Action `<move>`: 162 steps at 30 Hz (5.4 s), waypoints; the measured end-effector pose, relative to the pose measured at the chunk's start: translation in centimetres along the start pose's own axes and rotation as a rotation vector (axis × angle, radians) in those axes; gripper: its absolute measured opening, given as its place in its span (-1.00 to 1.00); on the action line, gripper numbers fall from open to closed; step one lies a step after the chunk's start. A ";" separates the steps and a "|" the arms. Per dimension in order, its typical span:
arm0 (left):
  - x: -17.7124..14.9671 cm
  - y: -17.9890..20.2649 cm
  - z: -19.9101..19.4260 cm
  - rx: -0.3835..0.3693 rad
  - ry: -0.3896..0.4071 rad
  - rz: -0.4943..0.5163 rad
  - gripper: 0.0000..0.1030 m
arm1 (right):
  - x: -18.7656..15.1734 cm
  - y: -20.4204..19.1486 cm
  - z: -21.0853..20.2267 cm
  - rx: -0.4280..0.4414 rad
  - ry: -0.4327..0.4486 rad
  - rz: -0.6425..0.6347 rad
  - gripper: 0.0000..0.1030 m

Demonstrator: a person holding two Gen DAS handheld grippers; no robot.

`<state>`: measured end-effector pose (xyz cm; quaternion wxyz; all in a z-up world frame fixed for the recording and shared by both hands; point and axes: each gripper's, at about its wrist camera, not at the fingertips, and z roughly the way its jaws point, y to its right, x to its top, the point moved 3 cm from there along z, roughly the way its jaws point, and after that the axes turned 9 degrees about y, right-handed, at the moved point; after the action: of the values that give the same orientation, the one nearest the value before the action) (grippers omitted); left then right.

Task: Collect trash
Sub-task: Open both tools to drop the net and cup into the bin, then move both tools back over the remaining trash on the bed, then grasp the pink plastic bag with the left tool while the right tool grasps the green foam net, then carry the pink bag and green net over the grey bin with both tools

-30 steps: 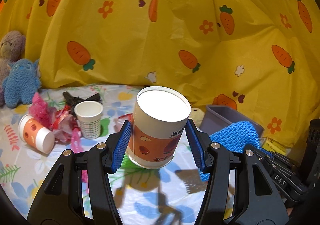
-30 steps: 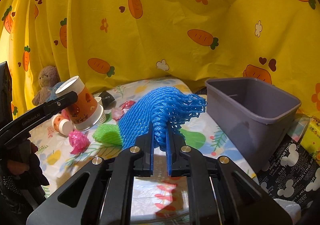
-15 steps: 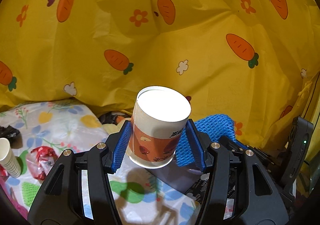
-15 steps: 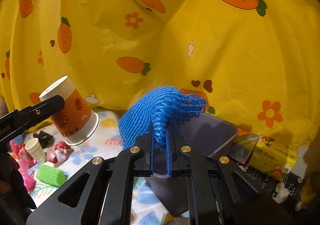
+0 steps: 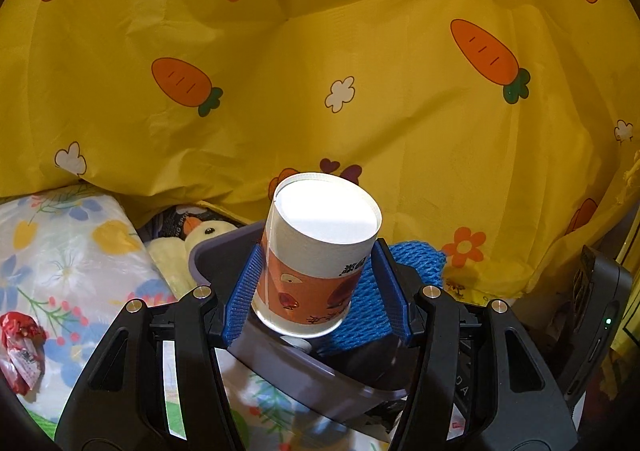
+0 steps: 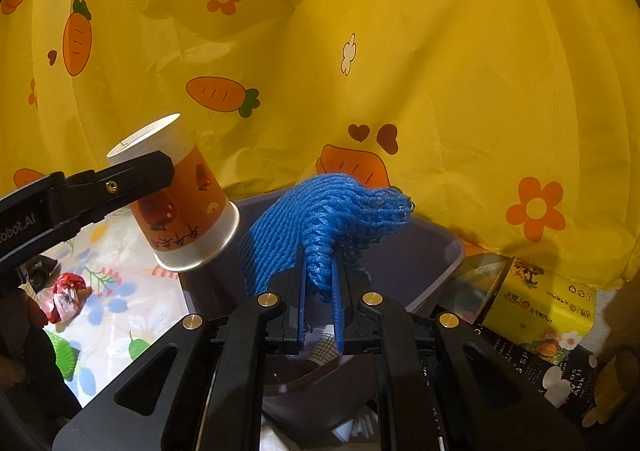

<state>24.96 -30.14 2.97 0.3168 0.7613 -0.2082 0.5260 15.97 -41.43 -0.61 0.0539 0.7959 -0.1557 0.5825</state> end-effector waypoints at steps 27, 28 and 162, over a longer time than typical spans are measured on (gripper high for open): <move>-2.2 -1.4 2.6 0.011 -0.074 -0.059 0.49 | -1.7 -0.6 1.7 0.025 -0.053 -0.019 -0.10; -2.1 -1.6 2.4 0.025 -0.062 -0.057 0.63 | -1.8 -0.5 1.6 0.025 -0.052 -0.017 -0.02; -8.8 -12.7 -25.5 0.563 0.003 -0.133 -0.20 | -5.7 -13.4 -10.6 0.584 -0.074 -0.030 -0.85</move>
<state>12.98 -3.38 -2.34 0.1270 0.8305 -0.0030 0.5424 8.92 -24.88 -1.35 -0.1744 0.8006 0.0286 0.5725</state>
